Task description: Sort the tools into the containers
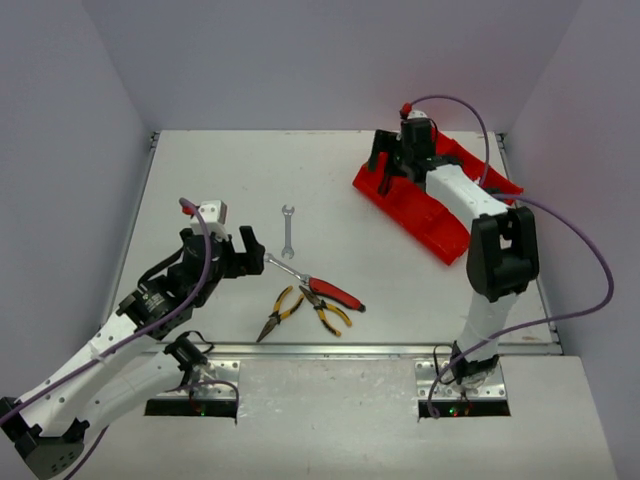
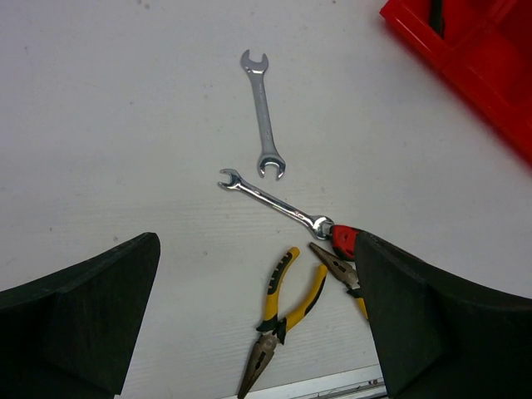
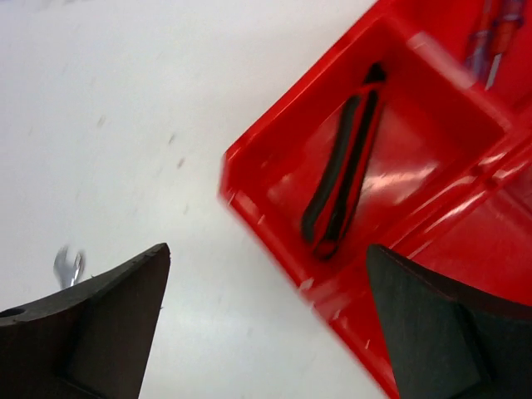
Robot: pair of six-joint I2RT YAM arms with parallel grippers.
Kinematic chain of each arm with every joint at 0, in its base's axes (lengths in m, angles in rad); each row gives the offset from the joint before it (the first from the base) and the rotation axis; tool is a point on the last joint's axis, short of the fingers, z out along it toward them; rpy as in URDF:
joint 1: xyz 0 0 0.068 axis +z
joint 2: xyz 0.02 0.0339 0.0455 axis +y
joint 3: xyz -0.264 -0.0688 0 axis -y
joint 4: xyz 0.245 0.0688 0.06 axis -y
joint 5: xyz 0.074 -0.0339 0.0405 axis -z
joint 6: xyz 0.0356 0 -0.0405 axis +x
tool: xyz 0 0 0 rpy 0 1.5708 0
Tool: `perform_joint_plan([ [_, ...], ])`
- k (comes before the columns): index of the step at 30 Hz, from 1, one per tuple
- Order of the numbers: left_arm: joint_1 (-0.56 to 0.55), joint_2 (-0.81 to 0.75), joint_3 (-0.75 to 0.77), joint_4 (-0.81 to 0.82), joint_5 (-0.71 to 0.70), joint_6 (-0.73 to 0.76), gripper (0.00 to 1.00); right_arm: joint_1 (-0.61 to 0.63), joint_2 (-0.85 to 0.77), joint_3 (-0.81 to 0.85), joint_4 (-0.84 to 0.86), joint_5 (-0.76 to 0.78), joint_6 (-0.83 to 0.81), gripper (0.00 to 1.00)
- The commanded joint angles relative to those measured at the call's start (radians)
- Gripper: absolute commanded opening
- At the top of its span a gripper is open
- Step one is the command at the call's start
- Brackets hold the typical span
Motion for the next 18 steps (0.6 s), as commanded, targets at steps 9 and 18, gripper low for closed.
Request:
perform_joint_plan([
  [9,0.006,-0.053,0.01,0.0,-0.08,-0.032,1.0,0.318,-0.484,-0.492,-0.104,-0.021,-0.159,0.99],
  [18,0.006,-0.05,0.011,0.005,-0.063,-0.026,1.0,0.434,-0.369,-0.452,-0.291,-0.015,-0.32,0.99],
])
